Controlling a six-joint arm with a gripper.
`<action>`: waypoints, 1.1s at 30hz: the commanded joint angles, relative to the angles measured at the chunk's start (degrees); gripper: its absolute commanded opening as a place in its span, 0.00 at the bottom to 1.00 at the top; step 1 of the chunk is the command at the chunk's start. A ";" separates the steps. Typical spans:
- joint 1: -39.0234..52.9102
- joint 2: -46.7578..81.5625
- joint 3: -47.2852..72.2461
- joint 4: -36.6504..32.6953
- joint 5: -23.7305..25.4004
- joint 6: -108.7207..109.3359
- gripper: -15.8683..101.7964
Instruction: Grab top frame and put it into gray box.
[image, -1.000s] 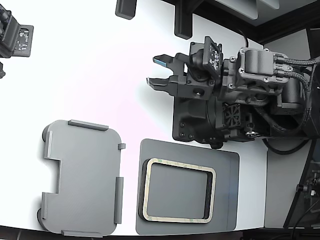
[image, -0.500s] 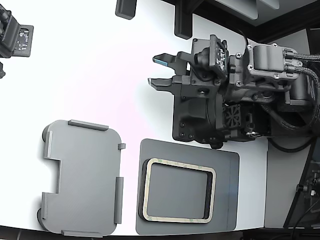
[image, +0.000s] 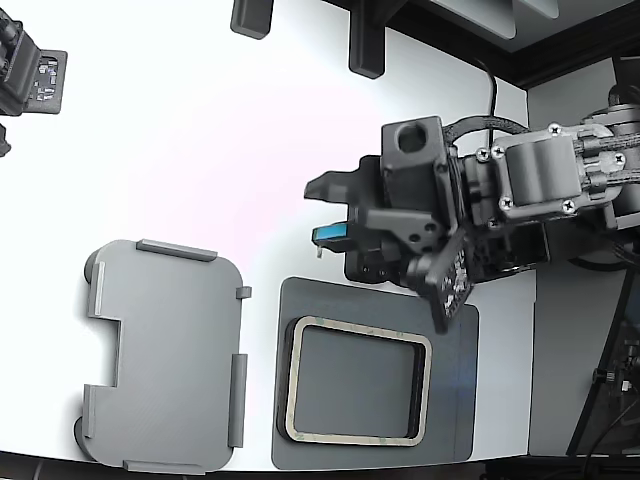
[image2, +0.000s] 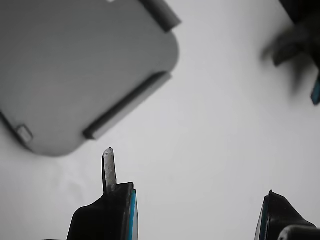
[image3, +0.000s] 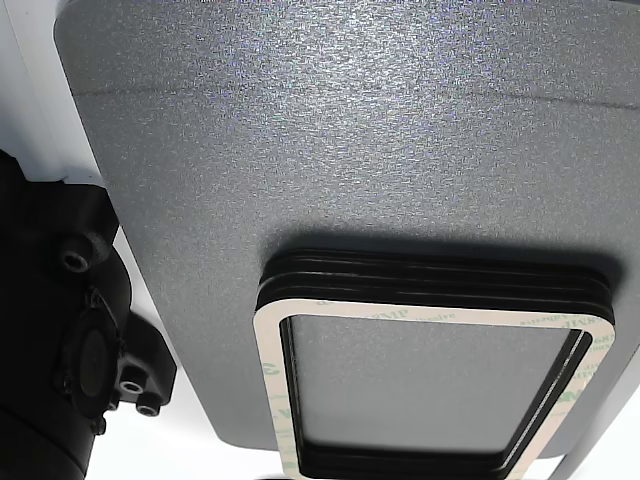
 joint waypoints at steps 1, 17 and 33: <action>2.46 -4.66 -7.73 4.66 0.70 -21.71 0.97; 24.70 -19.16 -19.69 17.58 -3.25 -52.82 0.89; 44.91 -30.59 -18.72 16.79 -3.43 -52.03 0.83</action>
